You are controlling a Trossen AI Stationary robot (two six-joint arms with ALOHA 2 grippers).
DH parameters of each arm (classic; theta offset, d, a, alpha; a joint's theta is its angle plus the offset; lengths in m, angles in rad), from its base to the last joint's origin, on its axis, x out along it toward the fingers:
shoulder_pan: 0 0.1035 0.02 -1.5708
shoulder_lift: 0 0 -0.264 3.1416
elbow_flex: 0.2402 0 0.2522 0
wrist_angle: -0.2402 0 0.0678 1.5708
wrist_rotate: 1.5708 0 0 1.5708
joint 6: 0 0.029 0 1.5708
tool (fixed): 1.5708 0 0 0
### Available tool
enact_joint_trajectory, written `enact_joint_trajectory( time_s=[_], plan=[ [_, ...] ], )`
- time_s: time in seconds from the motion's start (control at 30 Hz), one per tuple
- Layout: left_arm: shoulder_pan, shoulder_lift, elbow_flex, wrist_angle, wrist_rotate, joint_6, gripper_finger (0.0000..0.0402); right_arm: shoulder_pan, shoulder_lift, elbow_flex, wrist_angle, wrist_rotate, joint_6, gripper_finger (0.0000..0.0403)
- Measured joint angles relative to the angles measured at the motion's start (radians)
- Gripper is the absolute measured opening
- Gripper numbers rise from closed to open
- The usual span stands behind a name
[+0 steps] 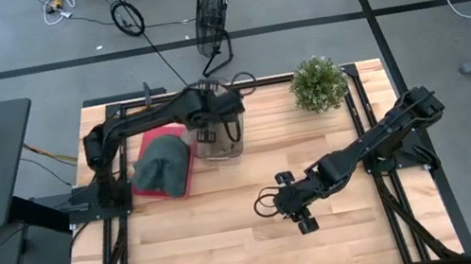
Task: Pick & Place hat
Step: Put the brown cap into the transparent bin
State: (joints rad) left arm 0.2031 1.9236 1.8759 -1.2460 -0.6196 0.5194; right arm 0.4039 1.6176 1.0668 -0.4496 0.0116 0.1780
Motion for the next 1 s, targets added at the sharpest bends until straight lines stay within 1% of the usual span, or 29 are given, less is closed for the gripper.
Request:
enact_joint_trajectory(
  time_s=[0.07,0.23,0.37,0.4,0.47,0.67,0.73,0.8,0.93,1.0],
  plan=[
    [0.011,0.015,0.0,-0.005,0.03,0.007,0.0005,0.0,0.0,0.0,0.0,-0.001,-0.001,0.0164],
    [-0.002,0.068,0.0,0.012,0.055,0.094,0.0007,0.0,0.0,0.0,0.003,-0.001,-0.002,0.0164],
    [0.002,0.122,0.0,0.092,0.181,0.095,0.0009,0.0,0.0,0.0,0.008,-0.001,-0.002,0.0164],
    [0.002,0.138,0.0,0.105,0.197,0.095,0.0009,0.0,0.0,0.0,0.008,-0.001,-0.002,0.0164],
    [0.004,0.159,0.0,0.126,0.204,0.066,0.0008,0.0,0.0,0.0,0.008,-0.001,-0.001,0.0164],
    [0.033,0.221,0.002,0.133,0.231,-0.152,0.0019,0.0,0.0,0.0,0.007,-0.001,0.0,0.0164],
    [0.045,0.239,0.005,0.135,0.258,-0.165,0.0022,0.0,0.0,0.0,0.009,-0.001,-0.006,0.0164],
    [0.052,0.258,0.006,0.136,0.262,-0.163,0.0023,0.0,0.0,0.0,0.01,-0.001,-0.01,0.0164],
    [0.056,0.267,0.004,0.14,0.223,-0.137,0.0032,0.0,0.0,0.0,0.01,-0.001,-0.011,0.0164],
    [0.049,0.26,0.005,0.132,0.191,-0.163,0.0045,0.0,0.0,0.0,0.009,-0.001,-0.011,0.0164]
  ],
)
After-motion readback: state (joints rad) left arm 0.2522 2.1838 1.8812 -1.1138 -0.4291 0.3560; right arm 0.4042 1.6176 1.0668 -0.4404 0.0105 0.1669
